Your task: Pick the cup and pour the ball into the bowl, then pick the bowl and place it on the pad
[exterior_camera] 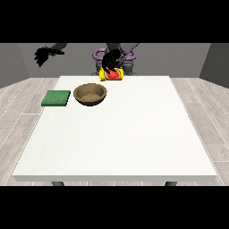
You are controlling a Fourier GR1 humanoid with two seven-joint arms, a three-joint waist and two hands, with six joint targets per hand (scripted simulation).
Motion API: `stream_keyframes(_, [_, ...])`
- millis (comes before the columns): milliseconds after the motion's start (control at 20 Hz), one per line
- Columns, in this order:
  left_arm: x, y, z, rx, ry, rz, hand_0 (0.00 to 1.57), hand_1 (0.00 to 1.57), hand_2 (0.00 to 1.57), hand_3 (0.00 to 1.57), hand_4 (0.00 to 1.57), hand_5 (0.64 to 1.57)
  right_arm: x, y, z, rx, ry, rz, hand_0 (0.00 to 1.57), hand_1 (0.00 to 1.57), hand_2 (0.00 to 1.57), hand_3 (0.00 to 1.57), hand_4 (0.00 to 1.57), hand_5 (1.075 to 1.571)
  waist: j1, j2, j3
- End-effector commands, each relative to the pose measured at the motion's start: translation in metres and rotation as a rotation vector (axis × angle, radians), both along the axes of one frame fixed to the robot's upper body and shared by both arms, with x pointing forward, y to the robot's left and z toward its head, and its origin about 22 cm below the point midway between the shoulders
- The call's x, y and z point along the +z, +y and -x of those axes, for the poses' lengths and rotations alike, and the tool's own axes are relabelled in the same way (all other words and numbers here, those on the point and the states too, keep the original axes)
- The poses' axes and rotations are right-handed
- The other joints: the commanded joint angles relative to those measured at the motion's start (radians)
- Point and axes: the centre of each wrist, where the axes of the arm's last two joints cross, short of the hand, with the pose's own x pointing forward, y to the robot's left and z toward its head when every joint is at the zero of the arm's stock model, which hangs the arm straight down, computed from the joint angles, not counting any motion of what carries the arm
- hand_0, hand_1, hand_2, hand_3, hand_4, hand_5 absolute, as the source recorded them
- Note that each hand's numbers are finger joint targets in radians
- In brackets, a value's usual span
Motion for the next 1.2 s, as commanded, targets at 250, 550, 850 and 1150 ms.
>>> stream_keyframes(250, [-0.003, -0.029, 0.012, -0.065, -0.007, -0.349, 1.45, 1.45, 1.57, 1.57, 1.53, 1.137, -0.019, -0.007, 0.022, 0.01, 0.051, 0.0, 0.0, 0.0, 0.0, 0.0, 0.0, 1.571, 0.0, -0.058, -0.0019])
stream_keyframes(550, [0.021, -0.014, -0.002, -0.066, -0.052, -0.213, 1.45, 1.45, 1.57, 1.57, 1.54, 1.136, -0.006, 0.023, -0.014, -0.047, 0.074, -0.04, 0.0, 0.0, 0.0, 0.0, 0.0, 1.567, 0.062, -0.01, -0.0027])
stream_keyframes(850, [0.03, 0.005, 0.001, 0.15, 0.063, 0.767, 1.24, 1.24, 1.54, 1.43, 1.51, 1.196, -0.013, 0.013, 0.001, -0.118, 0.085, -0.033, 0.0, 0.0, 0.0, 0.0, 0.25, 1.567, 0.167, -0.014, -0.014])
stream_keyframes(1150, [0.006, 0.047, 0.019, 0.275, 0.135, 1.429, 0.0, 0.0, 0.0, 0.0, 0.42, 1.561, -0.006, 0.034, -0.015, -0.083, -0.004, -0.061, 0.0, 0.0, 0.0, 0.0, 0.35, 1.567, 0.126, 0.147, -0.0267])
